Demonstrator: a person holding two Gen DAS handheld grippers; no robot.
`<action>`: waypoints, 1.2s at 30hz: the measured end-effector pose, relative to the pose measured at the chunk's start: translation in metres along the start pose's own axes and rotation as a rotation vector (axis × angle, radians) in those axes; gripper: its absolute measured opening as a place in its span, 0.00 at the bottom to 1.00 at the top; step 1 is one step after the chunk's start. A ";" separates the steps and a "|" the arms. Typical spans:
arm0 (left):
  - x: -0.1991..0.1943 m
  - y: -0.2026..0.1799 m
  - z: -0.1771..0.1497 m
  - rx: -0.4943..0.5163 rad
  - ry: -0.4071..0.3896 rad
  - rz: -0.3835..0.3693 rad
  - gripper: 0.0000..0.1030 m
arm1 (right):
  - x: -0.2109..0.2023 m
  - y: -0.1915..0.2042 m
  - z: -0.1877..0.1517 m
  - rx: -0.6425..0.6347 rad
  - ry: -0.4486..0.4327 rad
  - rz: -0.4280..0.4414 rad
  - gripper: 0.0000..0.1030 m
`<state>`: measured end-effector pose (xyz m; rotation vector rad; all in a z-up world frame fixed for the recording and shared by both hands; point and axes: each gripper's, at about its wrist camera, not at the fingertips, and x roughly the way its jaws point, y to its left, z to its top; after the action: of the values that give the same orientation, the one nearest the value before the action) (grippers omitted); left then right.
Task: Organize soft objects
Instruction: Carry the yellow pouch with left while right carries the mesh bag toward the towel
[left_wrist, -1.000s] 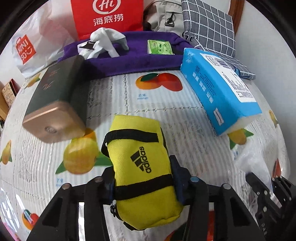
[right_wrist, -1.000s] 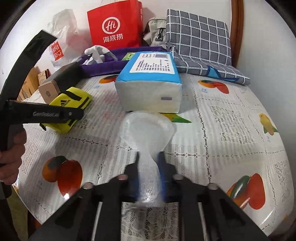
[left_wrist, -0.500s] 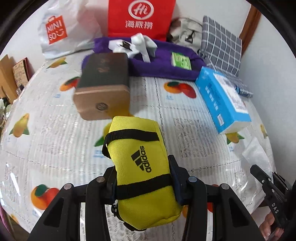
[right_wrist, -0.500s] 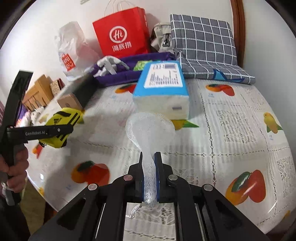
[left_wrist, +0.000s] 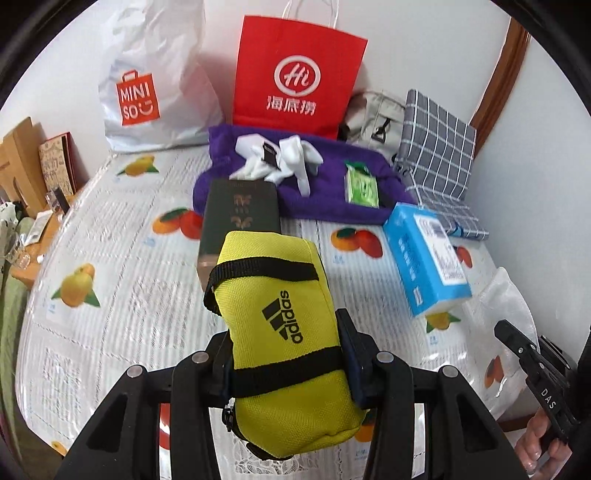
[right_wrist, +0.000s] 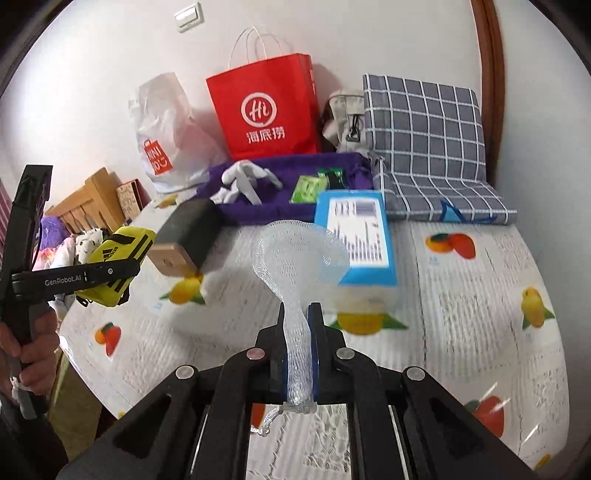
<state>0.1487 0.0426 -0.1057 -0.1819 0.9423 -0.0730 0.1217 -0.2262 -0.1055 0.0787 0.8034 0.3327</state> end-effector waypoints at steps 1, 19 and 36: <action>-0.002 0.000 0.003 -0.001 -0.006 -0.003 0.42 | 0.000 0.001 0.005 0.001 -0.002 0.005 0.08; -0.016 0.014 0.058 -0.006 -0.082 0.038 0.43 | 0.007 -0.002 0.068 -0.018 -0.045 -0.039 0.08; 0.009 0.013 0.134 -0.007 -0.126 0.040 0.44 | 0.038 -0.016 0.150 -0.020 -0.096 -0.056 0.10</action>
<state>0.2622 0.0710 -0.0385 -0.1721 0.8206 -0.0214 0.2580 -0.2206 -0.0305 0.0528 0.7059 0.2816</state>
